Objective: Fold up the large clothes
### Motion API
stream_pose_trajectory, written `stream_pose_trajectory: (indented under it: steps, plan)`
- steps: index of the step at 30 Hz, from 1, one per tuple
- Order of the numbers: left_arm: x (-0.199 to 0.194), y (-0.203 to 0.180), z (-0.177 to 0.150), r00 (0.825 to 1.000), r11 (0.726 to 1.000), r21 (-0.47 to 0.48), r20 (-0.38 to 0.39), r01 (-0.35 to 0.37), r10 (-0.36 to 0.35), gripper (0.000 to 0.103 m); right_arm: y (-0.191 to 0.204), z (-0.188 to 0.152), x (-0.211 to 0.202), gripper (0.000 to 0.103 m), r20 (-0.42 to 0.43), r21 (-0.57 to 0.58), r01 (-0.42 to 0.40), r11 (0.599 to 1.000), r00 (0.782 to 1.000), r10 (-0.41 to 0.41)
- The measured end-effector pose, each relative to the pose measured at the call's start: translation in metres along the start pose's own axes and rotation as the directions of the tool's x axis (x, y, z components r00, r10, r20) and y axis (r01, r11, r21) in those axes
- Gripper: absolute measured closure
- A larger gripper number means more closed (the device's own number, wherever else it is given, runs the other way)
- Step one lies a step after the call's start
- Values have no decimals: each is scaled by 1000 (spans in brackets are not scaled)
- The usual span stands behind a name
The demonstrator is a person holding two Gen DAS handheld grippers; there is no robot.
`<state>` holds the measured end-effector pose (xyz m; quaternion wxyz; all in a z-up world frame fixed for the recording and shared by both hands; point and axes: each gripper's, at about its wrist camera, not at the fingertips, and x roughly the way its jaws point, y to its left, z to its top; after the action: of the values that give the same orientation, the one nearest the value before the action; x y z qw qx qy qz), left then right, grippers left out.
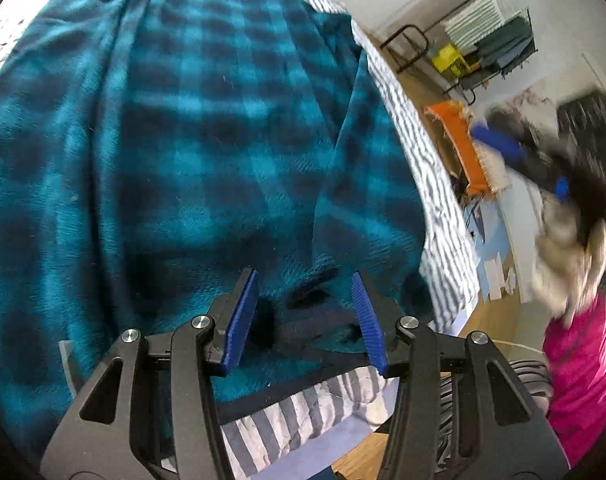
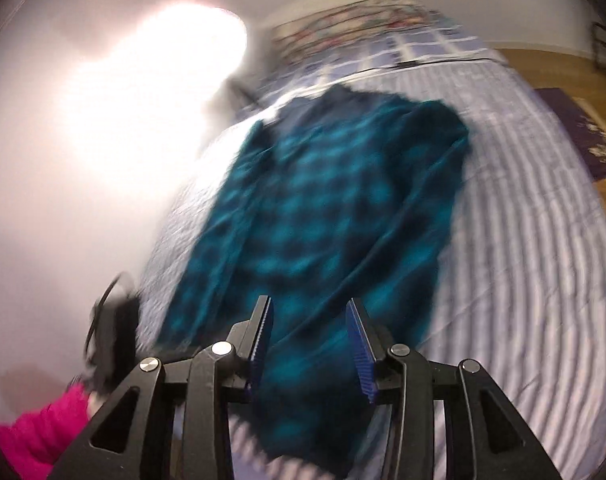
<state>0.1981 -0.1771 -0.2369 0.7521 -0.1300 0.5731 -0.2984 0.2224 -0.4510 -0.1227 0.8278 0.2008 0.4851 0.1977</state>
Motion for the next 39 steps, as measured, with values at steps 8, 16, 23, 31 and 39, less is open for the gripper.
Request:
stream_pose_trajectory:
  steps: [8, 16, 23, 31, 39]
  plan:
    - [22, -4, -3, 998, 999, 43, -55, 28, -26, 96, -69, 76, 36, 54, 54, 144, 95, 985, 993, -103]
    - [14, -35, -19, 996, 983, 164, -40, 85, -79, 99, -127, 140, 100, 54, 58, 280, 154, 948, 982, -177]
    - [17, -38, -16, 994, 982, 160, -51, 100, -92, 100, -147, 172, 146, 88, 35, 324, 160, 933, 983, -180]
    - [9, -37, -24, 994, 983, 148, -45, 107, -102, 100, -91, 189, 113, 103, 75, 180, 281, 943, 952, -298]
    - [4, -33, -27, 992, 985, 116, -32, 125, -122, 100, 3, 228, 117, 103, 105, -9, 384, 923, 919, -381]
